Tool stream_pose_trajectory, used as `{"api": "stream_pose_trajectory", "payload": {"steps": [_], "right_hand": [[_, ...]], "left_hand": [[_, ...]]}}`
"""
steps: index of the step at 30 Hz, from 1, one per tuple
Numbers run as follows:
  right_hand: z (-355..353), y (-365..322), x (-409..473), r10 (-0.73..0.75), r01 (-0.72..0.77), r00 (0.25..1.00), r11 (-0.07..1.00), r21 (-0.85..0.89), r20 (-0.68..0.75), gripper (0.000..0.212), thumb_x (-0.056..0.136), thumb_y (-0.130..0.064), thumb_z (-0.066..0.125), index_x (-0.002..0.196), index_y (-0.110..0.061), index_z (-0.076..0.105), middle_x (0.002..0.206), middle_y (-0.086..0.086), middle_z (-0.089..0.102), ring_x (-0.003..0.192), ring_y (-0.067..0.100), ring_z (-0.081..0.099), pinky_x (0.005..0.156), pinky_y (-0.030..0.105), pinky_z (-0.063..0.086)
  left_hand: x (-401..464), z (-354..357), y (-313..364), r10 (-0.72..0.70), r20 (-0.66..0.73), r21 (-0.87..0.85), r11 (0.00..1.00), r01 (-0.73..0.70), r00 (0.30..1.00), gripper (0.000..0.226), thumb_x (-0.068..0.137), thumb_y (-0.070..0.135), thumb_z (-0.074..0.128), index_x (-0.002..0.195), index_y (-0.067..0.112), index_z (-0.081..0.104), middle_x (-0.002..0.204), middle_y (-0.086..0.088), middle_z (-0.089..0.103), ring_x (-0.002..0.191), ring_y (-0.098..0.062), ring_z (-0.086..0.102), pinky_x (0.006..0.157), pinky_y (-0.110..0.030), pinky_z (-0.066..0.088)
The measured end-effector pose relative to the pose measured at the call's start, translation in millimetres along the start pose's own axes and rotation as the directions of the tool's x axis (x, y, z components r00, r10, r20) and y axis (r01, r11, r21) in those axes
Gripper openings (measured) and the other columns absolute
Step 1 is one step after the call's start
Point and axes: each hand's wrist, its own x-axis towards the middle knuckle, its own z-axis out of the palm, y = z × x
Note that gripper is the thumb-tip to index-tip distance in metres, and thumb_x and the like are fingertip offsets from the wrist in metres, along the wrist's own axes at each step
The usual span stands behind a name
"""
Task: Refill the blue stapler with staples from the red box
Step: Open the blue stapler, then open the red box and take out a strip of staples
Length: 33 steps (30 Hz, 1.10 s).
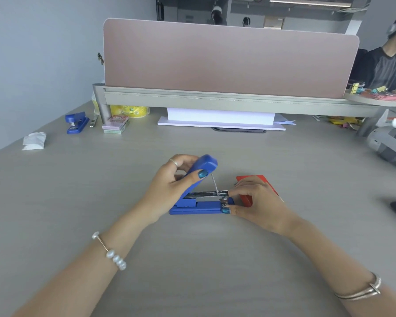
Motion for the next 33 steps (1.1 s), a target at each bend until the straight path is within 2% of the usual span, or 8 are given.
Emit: {"api": "stream_pose_trajectory", "payload": {"steps": [4,8,13,18,21,24,29,33], "right_hand": [[-1,0,0,-0.006,0.006,1.000,1.000,0.008,0.012,0.011,0.075,-0.033,0.072,0.081,-0.025,0.069,0.073,-0.001,0.067,0.089,0.018,0.052,0.094,0.041,0.042],[-2,-2,0,-0.002,0.002,1.000,1.000,0.027,0.013,0.010,0.075,-0.033,0.072,0.083,-0.030,0.069,0.073,-0.008,0.065,0.090,0.018,0.051,0.095,0.040,0.042],[-3,-4,-1,0.016,-0.017,1.000,0.999,0.041,0.023,0.010,0.075,-0.032,0.072,0.085,-0.031,0.068,0.079,-0.004,0.068,0.095,0.018,0.050,0.095,0.037,0.041],[-5,-6,-2,0.009,-0.009,0.999,1.000,0.022,0.038,0.008,0.076,-0.030,0.071,0.078,-0.036,0.065,0.078,0.000,0.068,0.094,0.020,0.050,0.093,0.037,0.042],[-8,1,-2,0.030,-0.030,1.000,1.000,-0.001,0.007,0.023,0.075,-0.032,0.071,0.068,-0.047,0.054,0.069,-0.005,0.063,0.084,0.018,0.052,0.091,0.040,0.044],[-13,9,-3,0.044,-0.045,0.999,0.998,-0.041,-0.030,0.032,0.074,-0.035,0.070,0.061,-0.051,0.046,0.063,-0.008,0.059,0.072,0.011,0.049,0.087,0.040,0.046],[-16,16,-4,0.042,-0.044,0.999,0.997,-0.062,-0.033,0.036,0.076,-0.033,0.071,0.057,-0.052,0.046,0.061,-0.005,0.058,0.069,0.006,0.046,0.074,0.028,0.039],[-14,20,-3,0.021,-0.025,0.999,0.996,-0.086,-0.040,0.036,0.076,-0.034,0.069,0.057,-0.052,0.045,0.054,-0.013,0.046,0.064,0.001,0.041,0.067,0.026,0.035]], "left_hand": [[4,-27,5,0.038,0.025,-0.017,0.999,-0.038,0.999,0.022,0.072,0.011,0.075,0.089,0.023,0.067,0.082,0.011,0.068,0.078,0.000,0.060,0.073,-0.013,0.048],[7,-51,4,0.048,0.041,-0.010,0.999,-0.048,0.998,0.031,0.054,0.030,0.080,0.083,0.028,0.069,0.078,0.010,0.072,0.077,-0.007,0.064,0.074,-0.018,0.052],[7,-78,1,0.033,0.068,0.005,0.999,-0.033,0.997,0.049,0.040,0.040,0.087,0.082,0.024,0.068,0.079,0.008,0.074,0.075,-0.007,0.066,0.071,-0.018,0.054],[4,-98,0,-0.011,0.165,0.009,1.000,0.010,0.986,0.053,0.038,0.042,0.089,0.079,0.020,0.064,0.075,0.011,0.070,0.070,-0.006,0.064,0.066,-0.016,0.052],[2,-106,-10,-0.083,0.174,0.099,0.993,0.067,0.981,0.042,0.041,0.033,0.082,0.079,0.020,0.067,0.074,0.013,0.068,0.070,-0.005,0.060,0.063,-0.012,0.048],[1,-106,-22,-0.174,0.180,0.160,0.976,0.145,0.968,0.042,0.042,0.033,0.078,0.081,0.022,0.070,0.079,0.012,0.072,0.073,-0.004,0.063,0.065,-0.011,0.048],[4,-102,-32,-0.225,0.191,0.251,0.952,0.174,0.955,0.041,0.048,0.020,0.081,0.087,0.024,0.072,0.089,0.005,0.075,0.077,-0.004,0.067,0.069,-0.011,0.050],[3,-101,-38,-0.260,0.240,0.311,0.933,0.179,0.935,0.042,0.044,0.030,0.081,0.085,0.025,0.074,0.086,0.001,0.076,0.080,-0.010,0.068,0.072,-0.014,0.050]]}}
